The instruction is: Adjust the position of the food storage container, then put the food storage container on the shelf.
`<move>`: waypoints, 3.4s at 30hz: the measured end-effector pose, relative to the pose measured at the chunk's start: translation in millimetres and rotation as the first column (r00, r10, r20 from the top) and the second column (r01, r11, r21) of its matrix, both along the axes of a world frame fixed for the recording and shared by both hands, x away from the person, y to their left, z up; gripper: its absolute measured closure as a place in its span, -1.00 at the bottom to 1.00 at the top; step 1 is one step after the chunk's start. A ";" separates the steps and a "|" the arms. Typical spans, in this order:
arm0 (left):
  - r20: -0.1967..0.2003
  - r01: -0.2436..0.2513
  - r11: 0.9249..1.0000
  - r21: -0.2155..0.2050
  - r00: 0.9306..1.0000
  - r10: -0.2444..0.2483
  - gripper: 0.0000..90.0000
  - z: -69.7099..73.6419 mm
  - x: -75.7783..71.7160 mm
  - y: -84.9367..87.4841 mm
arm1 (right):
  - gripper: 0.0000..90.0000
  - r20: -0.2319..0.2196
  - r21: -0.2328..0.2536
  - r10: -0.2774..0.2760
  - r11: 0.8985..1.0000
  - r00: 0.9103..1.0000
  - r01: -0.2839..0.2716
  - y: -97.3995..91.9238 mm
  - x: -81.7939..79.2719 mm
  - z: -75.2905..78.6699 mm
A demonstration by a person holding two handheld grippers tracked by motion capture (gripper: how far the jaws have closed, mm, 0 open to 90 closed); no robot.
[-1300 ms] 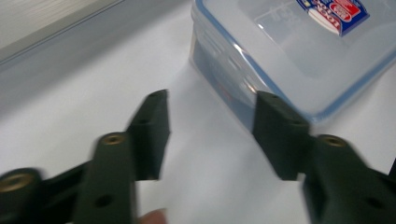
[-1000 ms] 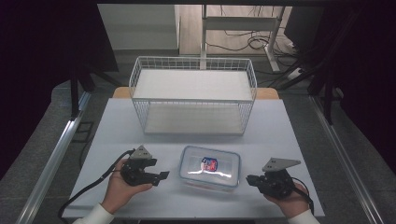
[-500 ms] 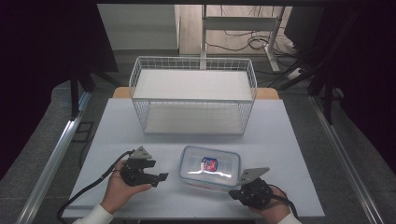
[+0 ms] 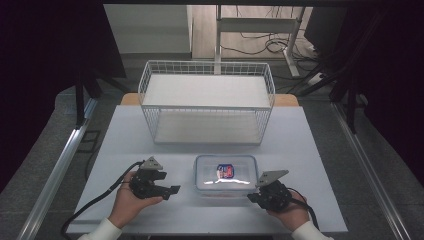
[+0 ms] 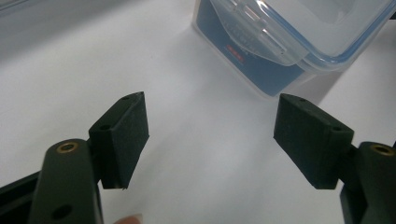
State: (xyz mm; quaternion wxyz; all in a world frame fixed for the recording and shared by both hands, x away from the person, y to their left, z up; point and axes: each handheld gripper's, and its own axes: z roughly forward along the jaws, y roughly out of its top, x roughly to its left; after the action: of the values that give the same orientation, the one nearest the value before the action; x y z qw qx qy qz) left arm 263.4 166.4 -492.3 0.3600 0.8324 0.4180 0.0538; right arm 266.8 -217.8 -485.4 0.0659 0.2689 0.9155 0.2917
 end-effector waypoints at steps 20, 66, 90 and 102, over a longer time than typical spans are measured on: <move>0.029 -0.054 0.997 -0.057 0.998 0.056 -0.45 2.3 2.1 8.5 | 0.87 0.095 0.242 -0.189 0.957 0.977 0.161 -43.4 -5.2 35.7; -0.180 -0.080 0.935 -0.345 0.984 0.018 -0.77 -7.9 45.2 -13.6 | -0.60 -0.063 0.379 -0.295 0.877 0.954 0.296 -43.8 35.8 28.1; -0.306 -0.050 0.895 -0.442 0.947 -0.098 -0.41 -30.9 61.2 -43.2 | -0.77 -0.330 0.351 -0.252 0.862 0.910 0.366 -23.8 69.3 -2.0; -0.316 -0.067 0.896 -0.439 0.945 -0.084 -0.29 -28.1 59.9 -41.6 | -0.50 -0.468 0.334 -0.240 0.843 0.850 0.422 -27.0 74.0 -11.6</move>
State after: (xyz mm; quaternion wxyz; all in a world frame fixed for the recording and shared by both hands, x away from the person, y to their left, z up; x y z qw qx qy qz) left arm 323.3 124.8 -520.4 0.4662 0.7271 0.4694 -0.1832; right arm 340.8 -244.7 -497.0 -0.1364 0.4889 0.7606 0.4048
